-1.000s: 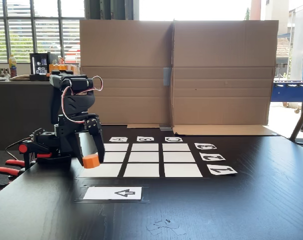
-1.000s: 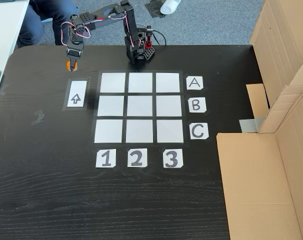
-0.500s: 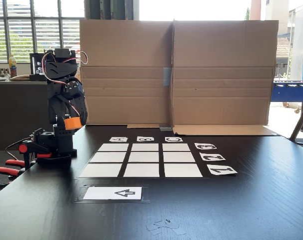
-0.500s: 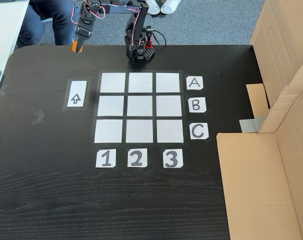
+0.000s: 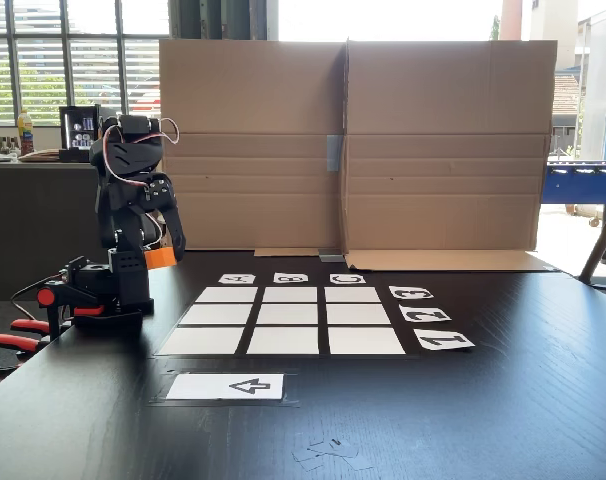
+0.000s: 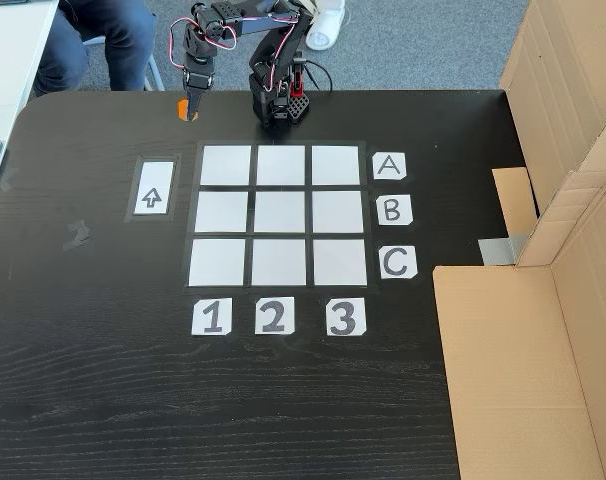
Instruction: Pick up the round, orange token and place it in the grid on square A1.
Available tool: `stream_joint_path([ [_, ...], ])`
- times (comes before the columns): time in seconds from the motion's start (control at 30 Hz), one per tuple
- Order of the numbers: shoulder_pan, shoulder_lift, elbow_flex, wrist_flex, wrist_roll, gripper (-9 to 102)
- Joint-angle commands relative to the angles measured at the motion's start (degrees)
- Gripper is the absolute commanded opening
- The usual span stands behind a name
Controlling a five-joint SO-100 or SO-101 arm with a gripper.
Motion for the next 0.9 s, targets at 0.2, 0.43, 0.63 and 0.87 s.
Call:
stream_joint_path([
  [0.2, -5.2, 0.5, 7.2, -3.0, -0.1, 15],
  [0.43, -7.6, -3.2, 12.1, -8.3, -0.4, 15],
  [0.63, -10.2, -5.4, 17.8, -15.1, -0.4, 15],
  [0.87, -13.2, -9.0, 20.2, -19.0, -1.4, 15],
])
